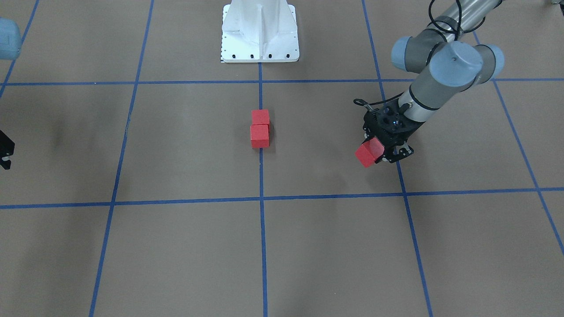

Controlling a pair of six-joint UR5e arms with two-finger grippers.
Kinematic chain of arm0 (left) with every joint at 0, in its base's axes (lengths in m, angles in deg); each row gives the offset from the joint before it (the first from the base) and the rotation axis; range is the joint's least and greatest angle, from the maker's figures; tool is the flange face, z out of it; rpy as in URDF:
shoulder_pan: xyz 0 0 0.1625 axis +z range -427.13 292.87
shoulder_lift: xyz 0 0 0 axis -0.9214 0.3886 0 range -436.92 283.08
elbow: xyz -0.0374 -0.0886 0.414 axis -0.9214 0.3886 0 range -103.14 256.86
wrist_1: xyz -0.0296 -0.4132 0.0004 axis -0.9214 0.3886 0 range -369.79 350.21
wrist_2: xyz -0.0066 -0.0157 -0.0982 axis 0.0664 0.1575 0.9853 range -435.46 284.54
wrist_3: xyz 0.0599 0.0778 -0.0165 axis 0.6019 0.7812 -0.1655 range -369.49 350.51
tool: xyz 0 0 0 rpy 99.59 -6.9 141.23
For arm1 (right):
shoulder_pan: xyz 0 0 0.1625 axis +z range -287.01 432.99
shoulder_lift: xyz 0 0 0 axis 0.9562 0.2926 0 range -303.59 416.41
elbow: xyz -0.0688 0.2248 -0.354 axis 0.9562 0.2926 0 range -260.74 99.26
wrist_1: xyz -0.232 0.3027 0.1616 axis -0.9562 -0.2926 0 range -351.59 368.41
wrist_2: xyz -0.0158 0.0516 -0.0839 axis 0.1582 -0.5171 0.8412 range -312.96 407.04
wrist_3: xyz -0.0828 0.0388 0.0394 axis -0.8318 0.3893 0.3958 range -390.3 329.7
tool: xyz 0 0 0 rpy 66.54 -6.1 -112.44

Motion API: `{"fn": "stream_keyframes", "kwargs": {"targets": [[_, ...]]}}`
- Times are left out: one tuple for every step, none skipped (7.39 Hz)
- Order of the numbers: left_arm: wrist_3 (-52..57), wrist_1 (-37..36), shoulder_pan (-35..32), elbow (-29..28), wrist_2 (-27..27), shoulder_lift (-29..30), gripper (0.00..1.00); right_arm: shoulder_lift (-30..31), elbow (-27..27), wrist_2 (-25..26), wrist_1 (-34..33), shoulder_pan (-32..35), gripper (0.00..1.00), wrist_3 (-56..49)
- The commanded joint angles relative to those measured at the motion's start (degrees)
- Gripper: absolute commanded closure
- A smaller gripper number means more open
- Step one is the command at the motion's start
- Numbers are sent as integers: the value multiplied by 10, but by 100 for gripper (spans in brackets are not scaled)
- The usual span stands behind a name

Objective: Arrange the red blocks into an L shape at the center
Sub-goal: 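Carry the red cube with the left gripper toward the center pair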

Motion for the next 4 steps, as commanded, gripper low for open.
{"fn": "stream_keyframes", "kwargs": {"targets": [[6,-120,58,-1,-12,106,100,1,2,-1,0,1,0,0],[46,-168,73,-9,-18,149,100,1,2,-1,0,0,0,0],[111,-168,76,-19,-19,154,100,0,3,0,0,0,0,0],[190,-165,78,-37,-41,166,100,0,3,0,0,0,0,0]]}}
